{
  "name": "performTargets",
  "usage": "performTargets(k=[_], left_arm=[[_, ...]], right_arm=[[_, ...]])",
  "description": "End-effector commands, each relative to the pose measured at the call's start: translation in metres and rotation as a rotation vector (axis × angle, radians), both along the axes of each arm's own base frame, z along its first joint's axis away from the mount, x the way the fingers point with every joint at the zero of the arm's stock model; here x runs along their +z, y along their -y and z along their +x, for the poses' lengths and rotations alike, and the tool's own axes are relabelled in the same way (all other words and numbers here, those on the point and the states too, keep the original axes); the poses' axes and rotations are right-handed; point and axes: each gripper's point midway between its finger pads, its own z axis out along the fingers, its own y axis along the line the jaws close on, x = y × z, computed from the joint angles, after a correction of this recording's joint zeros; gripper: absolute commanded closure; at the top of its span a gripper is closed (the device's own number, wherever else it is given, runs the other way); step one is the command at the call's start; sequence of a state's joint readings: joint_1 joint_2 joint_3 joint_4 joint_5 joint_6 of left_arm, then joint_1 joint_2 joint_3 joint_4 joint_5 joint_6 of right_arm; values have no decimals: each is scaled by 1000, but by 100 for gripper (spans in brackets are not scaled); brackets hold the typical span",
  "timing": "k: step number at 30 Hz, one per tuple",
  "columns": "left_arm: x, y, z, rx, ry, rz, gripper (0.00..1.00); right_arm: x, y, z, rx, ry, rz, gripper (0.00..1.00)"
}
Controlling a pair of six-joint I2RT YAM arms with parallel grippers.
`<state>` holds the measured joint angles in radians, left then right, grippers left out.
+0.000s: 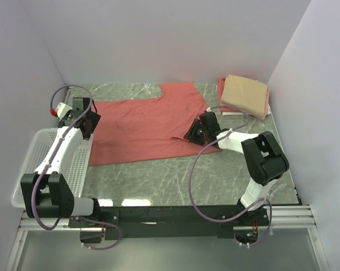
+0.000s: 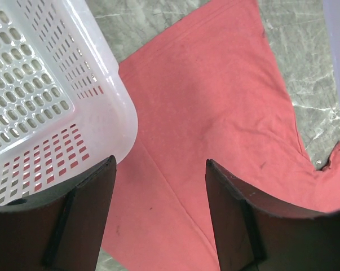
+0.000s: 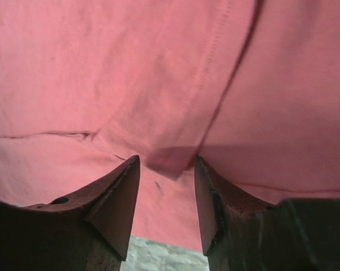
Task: Fold and stack the t-shirts
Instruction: Fold the tshirt
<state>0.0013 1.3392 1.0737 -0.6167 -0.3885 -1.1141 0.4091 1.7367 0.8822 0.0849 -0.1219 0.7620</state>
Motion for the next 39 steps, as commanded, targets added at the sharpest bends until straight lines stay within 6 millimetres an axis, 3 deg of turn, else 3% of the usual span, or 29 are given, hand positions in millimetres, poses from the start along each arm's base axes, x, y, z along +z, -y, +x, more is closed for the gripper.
performTargets(k=[1, 4, 5, 6, 9, 18, 20, 22, 23, 25, 30, 39], left_arm=[[29, 0, 6, -22, 63, 11, 30], [30, 1, 7, -30, 66, 9, 31], [31, 1, 8, -32, 69, 8, 31], [33, 1, 8, -34, 71, 8, 31], [37, 1, 10, -38, 76, 13, 31], [42, 12, 20, -113, 96, -9, 32], [42, 16, 23, -148, 101, -7, 32], [40, 35, 23, -235, 105, -19, 32], [43, 41, 27, -268, 131, -23, 32], [40, 53, 26, -330, 133, -18, 32], [40, 91, 31, -482, 139, -4, 30], [23, 145, 28, -623, 107, -29, 31]], right_arm=[[15, -16, 16, 1, 57, 26, 52], [15, -21, 20, 4, 55, 32, 66], [13, -22, 19, 6, 50, 33, 66], [14, -23, 21, 6, 52, 37, 75], [21, -26, 31, -2, 64, 38, 86], [37, -35, 59, 2, 91, 13, 91], [40, -31, 57, -3, 102, -1, 88], [46, -22, 50, -16, 119, -23, 77], [39, -15, 41, -22, 104, -42, 64], [49, -8, 35, -30, 131, -50, 55], [32, 8, 17, -52, 104, -92, 54], [7, -1, 13, -38, 49, -64, 48]])
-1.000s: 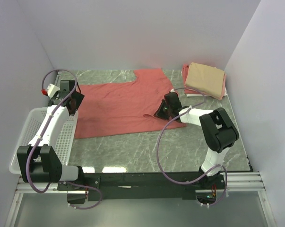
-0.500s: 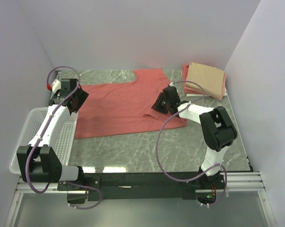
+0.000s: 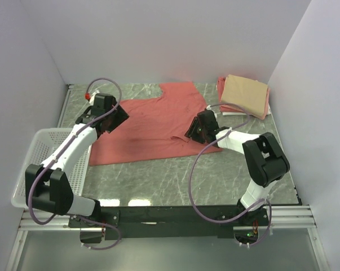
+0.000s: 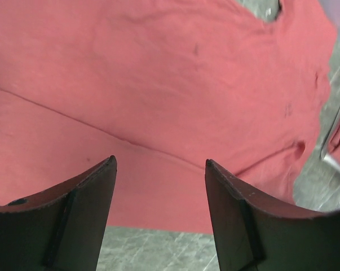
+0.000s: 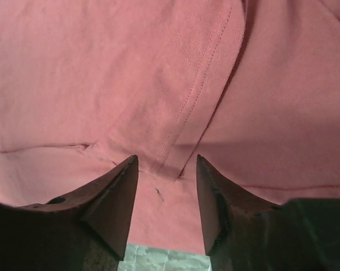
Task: Fold and stack the t-shirts
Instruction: Fold the tshirt
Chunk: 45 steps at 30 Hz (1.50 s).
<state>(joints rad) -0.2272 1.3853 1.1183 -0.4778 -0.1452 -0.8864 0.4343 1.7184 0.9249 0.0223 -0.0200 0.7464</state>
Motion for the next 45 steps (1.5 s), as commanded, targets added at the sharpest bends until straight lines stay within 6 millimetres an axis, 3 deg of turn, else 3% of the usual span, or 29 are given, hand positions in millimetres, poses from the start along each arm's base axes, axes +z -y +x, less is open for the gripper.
performTargets(k=[1, 9, 21, 36, 45], left_arm=[[6, 22, 5, -76, 33, -2, 31], [-1, 43, 4, -125, 17, 0, 31], [-8, 48, 5, -137, -1, 0, 33], [-12, 50, 6, -151, -19, 9, 33], [-13, 51, 5, -159, -30, 11, 33]], right_arm=[[-3, -7, 7, -1, 18, 15, 46], [-13, -12, 11, 0, -3, 30, 38], [-5, -24, 23, 9, 11, 74, 44], [13, -43, 59, 21, 50, 100, 45], [17, -72, 89, 83, 70, 161, 45]])
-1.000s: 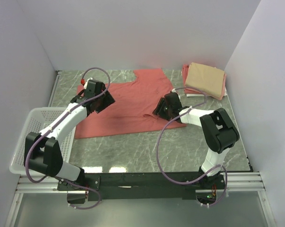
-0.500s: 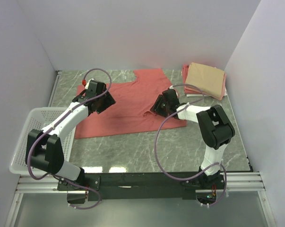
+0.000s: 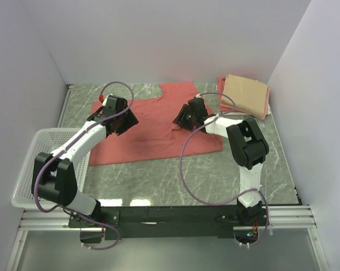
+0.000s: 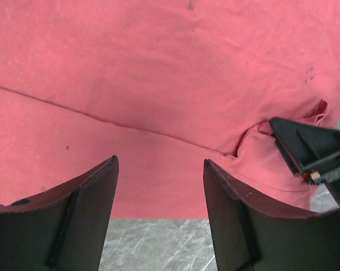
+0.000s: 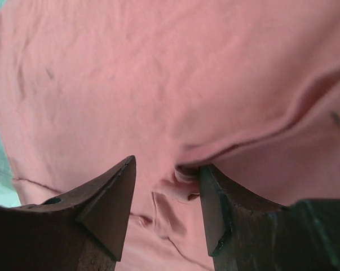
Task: Fold and stack the t-shirts
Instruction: Fold the tshirt
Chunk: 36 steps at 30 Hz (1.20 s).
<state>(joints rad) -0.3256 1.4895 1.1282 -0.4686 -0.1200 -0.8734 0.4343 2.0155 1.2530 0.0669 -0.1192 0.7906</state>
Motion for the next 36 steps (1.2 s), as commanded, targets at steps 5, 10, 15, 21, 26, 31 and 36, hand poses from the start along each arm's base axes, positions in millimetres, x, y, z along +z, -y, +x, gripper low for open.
performTargets(k=[5, 10, 15, 21, 26, 31, 36], left_arm=[[22, 5, 7, -30, 55, -4, 32], [18, 2, 4, -6, 40, -5, 32], [9, -5, -2, 48, 16, -2, 31], [-9, -13, -20, 94, -15, -6, 32], [-20, -14, -34, 131, -34, -8, 32], [-31, -23, -48, 218, -61, 44, 32], [-32, -24, -55, 241, -44, 19, 32]], right_arm=[[32, -33, 33, 77, 87, 72, 42], [54, -43, 45, 118, 132, 92, 29], [82, -23, 42, 82, 161, 70, 28], [83, 72, -15, -78, 88, 16, 34], [68, 136, -90, -186, 42, -61, 36], [43, 178, -141, -310, -3, -104, 41], [31, 190, -160, -363, 7, -90, 41]])
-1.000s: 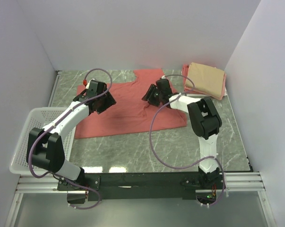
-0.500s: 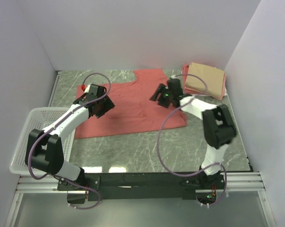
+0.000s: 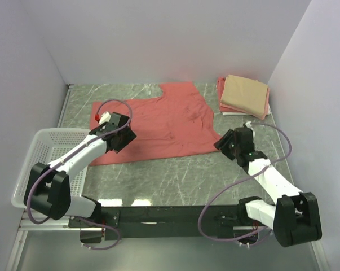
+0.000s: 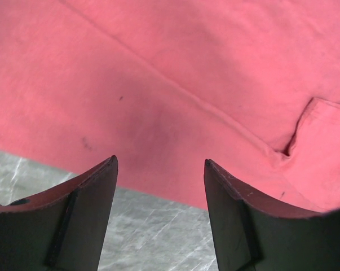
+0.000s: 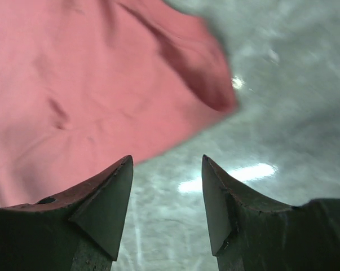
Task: Fold and stack the t-shirts
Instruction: Fold the tshirt
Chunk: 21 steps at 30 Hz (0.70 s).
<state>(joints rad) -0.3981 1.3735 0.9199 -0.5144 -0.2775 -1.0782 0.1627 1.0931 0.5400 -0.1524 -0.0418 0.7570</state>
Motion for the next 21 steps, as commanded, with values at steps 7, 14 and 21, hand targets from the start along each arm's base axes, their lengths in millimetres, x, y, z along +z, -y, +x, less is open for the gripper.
performTargets(k=[7, 14, 21], left_arm=[[13, -9, -6, 54, 62, -13, 32], [7, -12, -15, 81, 57, -32, 30], [4, -13, -19, 102, 51, -45, 31]], right_arm=[[-40, 14, 4, -89, -53, 11, 42], [-54, 18, 19, -123, -67, 24, 42], [-54, 19, 28, -139, -66, 20, 52]])
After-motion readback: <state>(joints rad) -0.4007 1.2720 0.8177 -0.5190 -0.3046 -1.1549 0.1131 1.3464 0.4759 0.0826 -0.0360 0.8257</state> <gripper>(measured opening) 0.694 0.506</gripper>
